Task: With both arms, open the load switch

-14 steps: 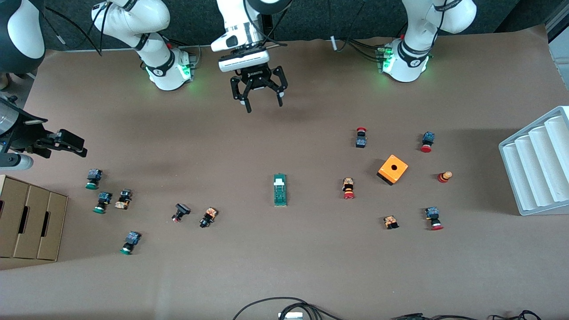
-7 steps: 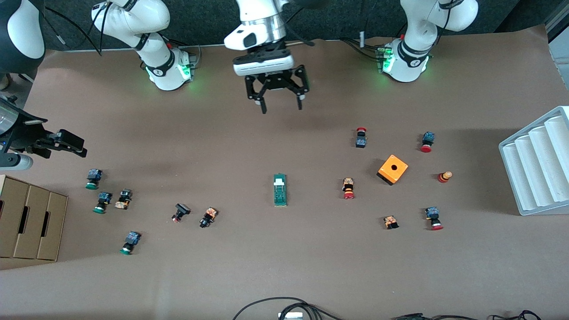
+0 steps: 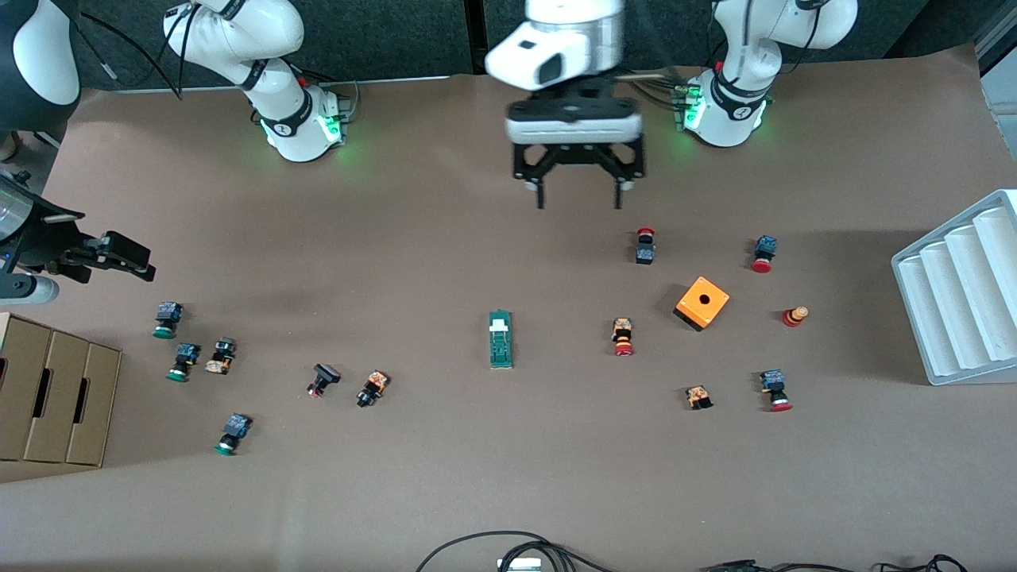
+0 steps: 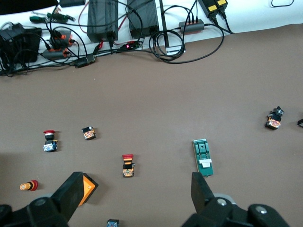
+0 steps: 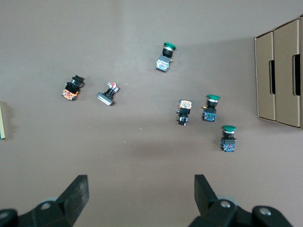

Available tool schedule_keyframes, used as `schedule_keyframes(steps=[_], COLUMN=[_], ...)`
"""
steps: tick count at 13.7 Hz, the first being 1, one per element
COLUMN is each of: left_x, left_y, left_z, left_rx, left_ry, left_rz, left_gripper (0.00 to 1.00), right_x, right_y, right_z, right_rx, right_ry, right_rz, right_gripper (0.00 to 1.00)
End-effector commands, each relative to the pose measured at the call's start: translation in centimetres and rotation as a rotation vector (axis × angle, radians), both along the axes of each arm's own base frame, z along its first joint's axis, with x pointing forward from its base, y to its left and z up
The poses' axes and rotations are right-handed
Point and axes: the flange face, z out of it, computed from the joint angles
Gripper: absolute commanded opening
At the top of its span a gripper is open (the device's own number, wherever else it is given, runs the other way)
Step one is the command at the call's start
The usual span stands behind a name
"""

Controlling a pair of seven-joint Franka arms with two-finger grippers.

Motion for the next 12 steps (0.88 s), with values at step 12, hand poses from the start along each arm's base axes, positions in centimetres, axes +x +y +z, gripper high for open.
schedule_keyframes(steps=[12], left_x=[10.6], left_y=[21.7], left_z=[1.6], left_rx=[-0.041], left_ry=[0.131], left_rz=[0.123], left_gripper=[1.0], right_x=[0.4], right_y=[0.2], right_z=[0.3], right_rx=[-0.023], right_ry=[-0.007], right_rz=[0.01], right_gripper=[0.99])
